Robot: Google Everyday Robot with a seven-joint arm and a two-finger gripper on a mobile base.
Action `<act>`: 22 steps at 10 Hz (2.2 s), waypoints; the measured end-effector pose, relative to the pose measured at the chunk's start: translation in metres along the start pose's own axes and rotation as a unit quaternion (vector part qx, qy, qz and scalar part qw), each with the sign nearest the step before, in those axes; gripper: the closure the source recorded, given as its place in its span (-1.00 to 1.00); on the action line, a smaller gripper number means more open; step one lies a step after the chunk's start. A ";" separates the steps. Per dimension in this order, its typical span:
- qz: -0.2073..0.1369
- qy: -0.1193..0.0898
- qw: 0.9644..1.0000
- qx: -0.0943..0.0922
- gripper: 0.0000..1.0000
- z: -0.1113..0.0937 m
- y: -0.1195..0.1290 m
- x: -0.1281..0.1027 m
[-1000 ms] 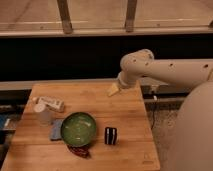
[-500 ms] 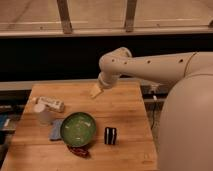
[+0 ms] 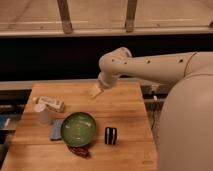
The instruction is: Place the ceramic cup over the eraser
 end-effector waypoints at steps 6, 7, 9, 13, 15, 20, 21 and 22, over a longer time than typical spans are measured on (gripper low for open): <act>-0.095 -0.023 0.995 -0.029 -0.60 0.016 0.079 -0.073; -0.125 -0.029 0.991 -0.040 -0.60 0.017 0.107 -0.086; -0.172 -0.038 0.983 -0.054 -0.60 0.015 0.148 -0.099; -0.269 -0.046 0.958 -0.089 -0.60 0.011 0.240 -0.102; -0.266 -0.046 0.959 -0.084 -0.60 0.011 0.233 -0.102; -0.287 -0.032 0.953 -0.088 -0.60 0.014 0.236 -0.099; -0.298 -0.032 0.950 -0.092 -0.60 0.017 0.243 -0.102; -0.310 -0.031 0.945 -0.098 -0.60 0.023 0.255 -0.108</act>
